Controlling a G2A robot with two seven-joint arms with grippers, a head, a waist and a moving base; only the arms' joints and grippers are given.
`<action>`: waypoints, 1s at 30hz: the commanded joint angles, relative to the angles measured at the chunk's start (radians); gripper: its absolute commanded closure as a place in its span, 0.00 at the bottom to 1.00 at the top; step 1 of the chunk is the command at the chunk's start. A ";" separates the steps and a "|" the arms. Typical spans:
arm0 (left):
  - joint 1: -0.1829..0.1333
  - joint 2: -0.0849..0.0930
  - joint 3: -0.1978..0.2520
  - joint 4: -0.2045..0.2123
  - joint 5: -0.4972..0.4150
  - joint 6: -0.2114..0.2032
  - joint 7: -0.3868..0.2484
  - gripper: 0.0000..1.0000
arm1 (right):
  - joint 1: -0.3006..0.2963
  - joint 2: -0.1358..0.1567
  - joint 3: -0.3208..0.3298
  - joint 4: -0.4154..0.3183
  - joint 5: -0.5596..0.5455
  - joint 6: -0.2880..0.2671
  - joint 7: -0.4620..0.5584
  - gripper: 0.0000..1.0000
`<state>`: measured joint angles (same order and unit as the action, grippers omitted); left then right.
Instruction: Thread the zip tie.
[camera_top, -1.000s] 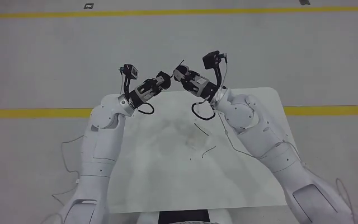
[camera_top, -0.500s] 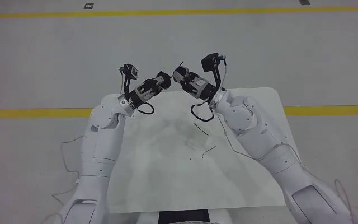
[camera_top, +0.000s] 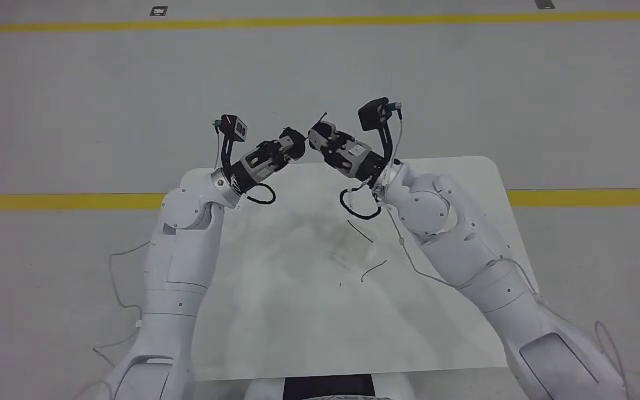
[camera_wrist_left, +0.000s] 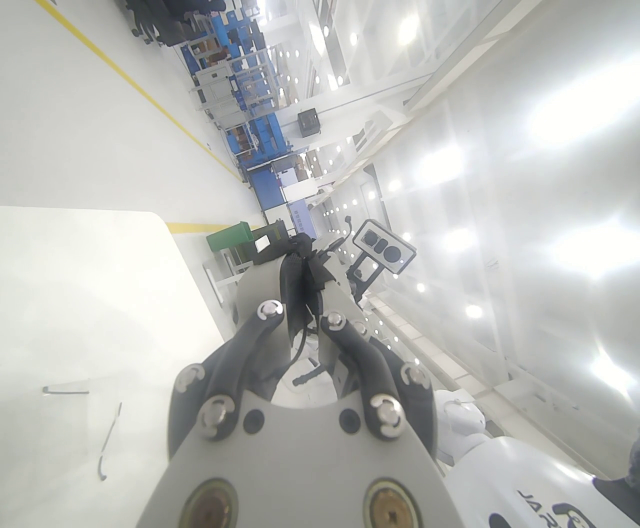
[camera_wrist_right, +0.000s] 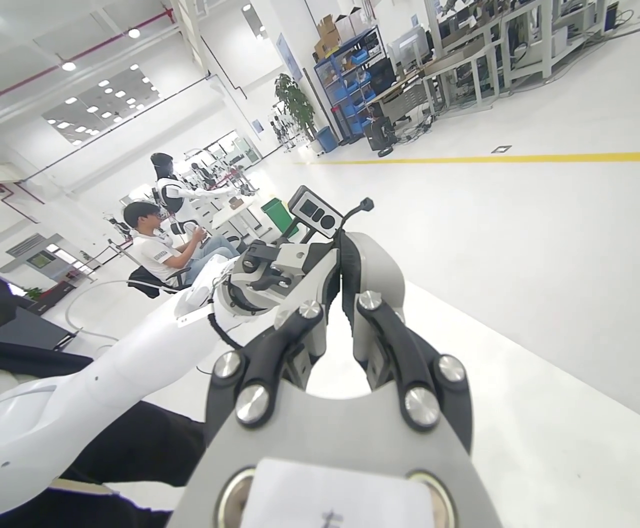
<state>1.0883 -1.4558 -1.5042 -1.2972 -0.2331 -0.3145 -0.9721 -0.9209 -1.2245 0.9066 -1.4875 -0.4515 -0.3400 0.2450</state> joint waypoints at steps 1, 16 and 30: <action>0.000 0.000 0.000 0.000 0.000 0.000 0.000 1.00 | -0.001 -0.001 0.004 -0.002 -0.002 0.000 0.000 0.00; 0.003 0.000 0.001 -0.001 -0.005 0.008 0.012 1.00 | -0.044 0.000 0.057 -0.032 -0.074 0.002 -0.014 0.00; 0.022 0.036 -0.040 0.005 -0.257 0.320 -0.084 1.00 | -0.084 0.009 0.083 -0.060 -0.287 0.000 -0.057 0.00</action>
<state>1.1106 -1.4219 -1.5429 -1.2955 -0.4773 -0.0126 -1.0488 -1.0031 -1.2158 0.9910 -1.5451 -0.7239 -0.3400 0.1918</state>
